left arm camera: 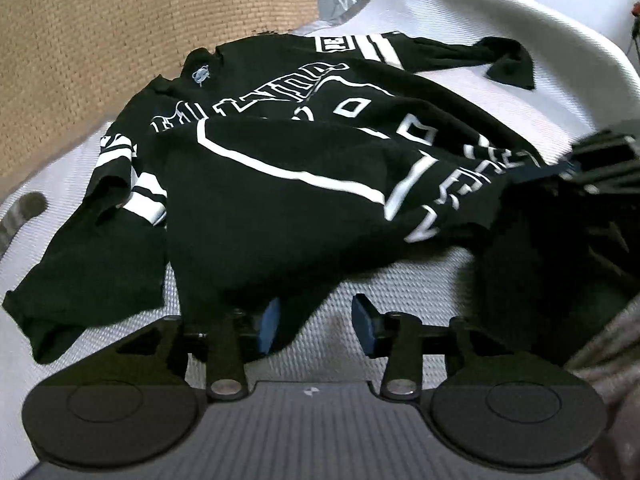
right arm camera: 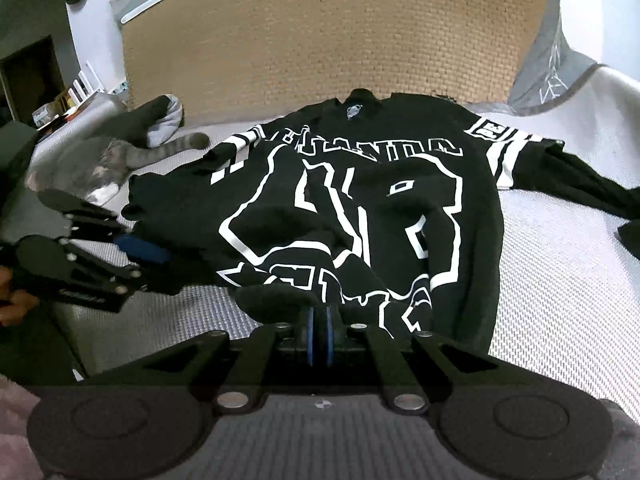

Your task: Fold clothes

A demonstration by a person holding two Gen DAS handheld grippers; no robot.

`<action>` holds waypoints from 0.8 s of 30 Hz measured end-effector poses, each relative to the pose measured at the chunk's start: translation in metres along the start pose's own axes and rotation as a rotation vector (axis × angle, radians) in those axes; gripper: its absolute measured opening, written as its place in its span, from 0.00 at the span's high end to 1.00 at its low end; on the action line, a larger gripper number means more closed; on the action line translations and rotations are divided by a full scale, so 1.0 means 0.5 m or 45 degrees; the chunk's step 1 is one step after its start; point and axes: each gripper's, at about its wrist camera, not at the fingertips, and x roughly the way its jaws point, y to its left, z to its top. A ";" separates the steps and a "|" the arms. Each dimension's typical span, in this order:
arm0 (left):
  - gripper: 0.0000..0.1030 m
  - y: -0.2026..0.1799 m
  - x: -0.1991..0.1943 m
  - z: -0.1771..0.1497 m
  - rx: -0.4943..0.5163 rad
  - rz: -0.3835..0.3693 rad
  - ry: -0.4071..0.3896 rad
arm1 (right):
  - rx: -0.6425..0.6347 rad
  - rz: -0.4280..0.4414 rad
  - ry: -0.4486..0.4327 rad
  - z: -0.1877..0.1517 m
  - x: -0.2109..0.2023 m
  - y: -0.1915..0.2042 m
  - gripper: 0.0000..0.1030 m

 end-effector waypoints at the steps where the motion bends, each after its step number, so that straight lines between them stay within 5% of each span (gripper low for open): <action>1: 0.55 0.001 0.008 0.005 0.004 0.005 0.007 | 0.007 0.002 0.000 -0.001 0.002 0.000 0.93; 14: 0.51 -0.018 0.089 0.047 0.240 0.101 0.043 | 0.025 0.006 0.023 -0.011 0.027 -0.006 0.92; 19: 0.89 -0.009 0.092 0.048 0.278 0.155 0.038 | -0.002 0.010 0.031 -0.015 0.033 0.001 0.90; 24: 0.94 0.005 0.082 0.044 0.312 0.198 0.032 | -0.066 0.023 0.053 -0.020 0.040 0.017 0.78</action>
